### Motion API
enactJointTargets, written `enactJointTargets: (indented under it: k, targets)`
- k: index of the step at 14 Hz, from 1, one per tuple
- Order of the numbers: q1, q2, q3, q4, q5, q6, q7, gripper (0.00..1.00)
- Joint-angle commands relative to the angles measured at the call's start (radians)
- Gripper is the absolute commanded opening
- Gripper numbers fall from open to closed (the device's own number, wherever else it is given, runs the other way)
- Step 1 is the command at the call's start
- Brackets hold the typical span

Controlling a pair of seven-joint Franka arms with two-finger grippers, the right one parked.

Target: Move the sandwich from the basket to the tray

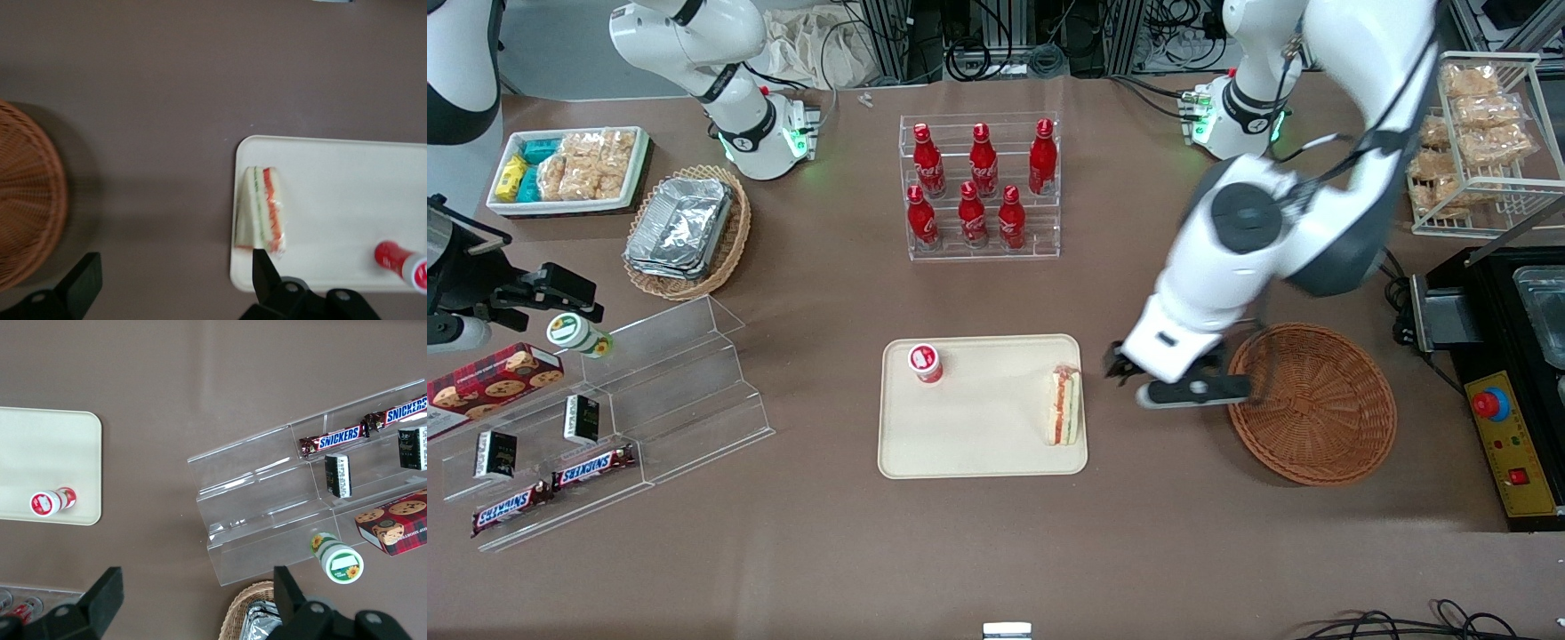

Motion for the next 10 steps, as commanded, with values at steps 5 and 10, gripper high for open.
enactJointTargets:
  k: [5, 10]
  targets:
    - [0.054, -0.156, 0.168, 0.169, -0.135, -0.503, 0.320, 1.00]
    - [0.031, -0.314, 0.314, 0.066, -0.197, -0.570, 0.463, 1.00]
